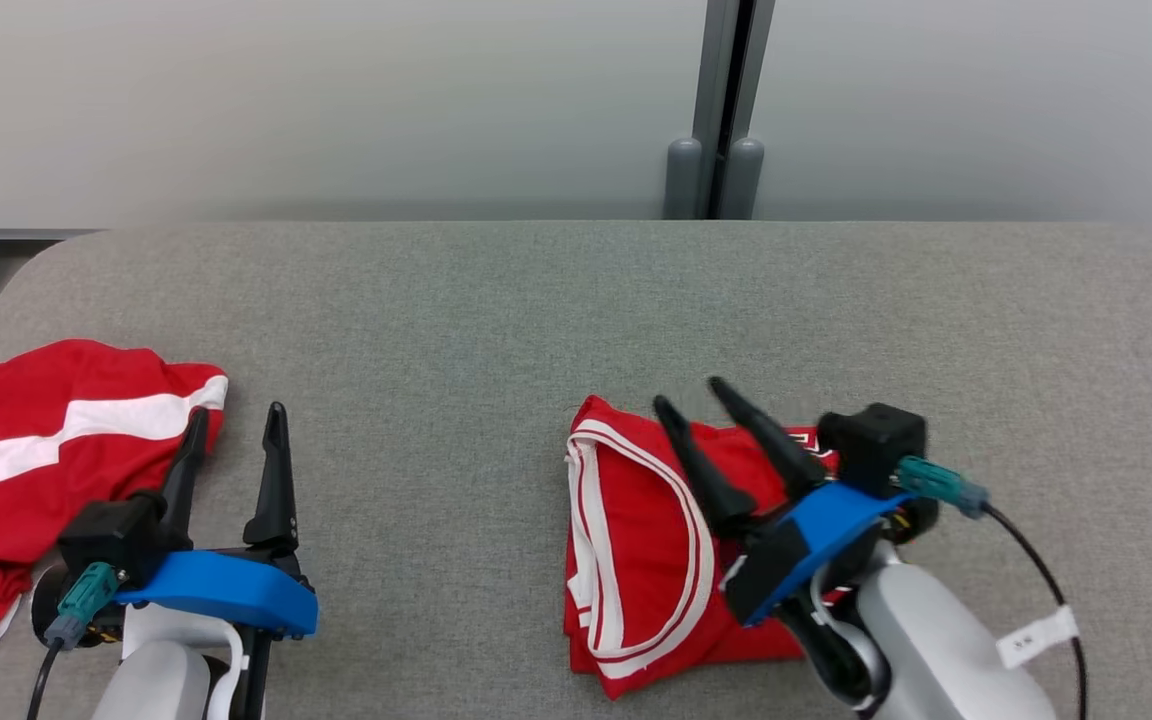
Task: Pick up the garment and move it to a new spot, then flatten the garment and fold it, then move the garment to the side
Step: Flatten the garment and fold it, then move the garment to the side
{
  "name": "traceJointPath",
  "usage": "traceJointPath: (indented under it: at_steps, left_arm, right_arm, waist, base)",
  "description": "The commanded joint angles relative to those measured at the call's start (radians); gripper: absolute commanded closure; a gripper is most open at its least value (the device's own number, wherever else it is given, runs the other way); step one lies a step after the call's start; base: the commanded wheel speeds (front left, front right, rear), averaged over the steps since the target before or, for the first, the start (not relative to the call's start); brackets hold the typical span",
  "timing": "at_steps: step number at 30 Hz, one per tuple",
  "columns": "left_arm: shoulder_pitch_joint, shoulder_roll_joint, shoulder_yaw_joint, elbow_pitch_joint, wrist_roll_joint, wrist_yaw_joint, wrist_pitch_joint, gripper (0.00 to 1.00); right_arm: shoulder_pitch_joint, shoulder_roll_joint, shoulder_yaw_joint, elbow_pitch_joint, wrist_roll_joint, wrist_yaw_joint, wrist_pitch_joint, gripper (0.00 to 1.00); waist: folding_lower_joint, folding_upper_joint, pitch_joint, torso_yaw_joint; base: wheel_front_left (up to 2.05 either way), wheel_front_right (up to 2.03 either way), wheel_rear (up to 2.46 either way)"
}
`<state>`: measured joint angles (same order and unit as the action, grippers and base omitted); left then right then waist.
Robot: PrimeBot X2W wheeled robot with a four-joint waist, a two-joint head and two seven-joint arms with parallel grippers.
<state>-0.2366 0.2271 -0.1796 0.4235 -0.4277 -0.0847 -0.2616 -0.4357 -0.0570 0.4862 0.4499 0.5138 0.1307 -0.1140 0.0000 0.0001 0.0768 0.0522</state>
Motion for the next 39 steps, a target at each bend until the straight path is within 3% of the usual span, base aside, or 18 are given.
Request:
traceJointPath:
  at_steps: [1, 9, 14, 20, 39]
  left_arm:
    - [0.022, 0.0, 0.012, -0.02, 0.006, 0.005, -0.004, 0.0]
    - [0.081, -0.009, 0.06, -0.068, 0.023, 0.008, -0.004, 0.0]
    - [0.115, -0.018, 0.084, -0.078, 0.035, 0.003, -0.004, 0.0]
    - [0.154, -0.031, 0.103, -0.076, 0.048, -0.002, -0.004, 0.0]
    - [0.166, -0.043, 0.092, -0.036, 0.07, -0.013, -0.004, 0.0]
  right_arm:
    - [0.053, -0.02, -0.071, -0.021, -0.043, 0.0, -0.023, 0.0]
    - [0.237, -0.05, -0.401, -0.195, -0.202, 0.0, 0.009, 0.0]
    - [0.309, -0.047, -0.512, -0.278, -0.251, 0.0, 0.042, 0.0]
    - [0.356, -0.051, -0.558, -0.311, -0.269, 0.0, 0.072, 0.0]
    - [0.404, -0.043, -0.558, -0.303, -0.273, 0.0, 0.089, 0.0]
  waist:
    - [0.0, -0.0001, -0.009, -0.013]
    - [0.0, -0.0001, -0.031, -0.057]
    - [0.0, -0.0001, -0.049, -0.075]
    - [0.0, -0.0001, -0.076, -0.085]
    - [0.0, -0.0001, -0.11, -0.071]
  base:
    - [0.0, 0.0, 0.0]
    - [0.0, 0.0, 0.0]
    - [0.0, 0.0, 0.0]
    - [0.0, 0.0, 0.0]
    - [0.0, 0.0, 0.0]
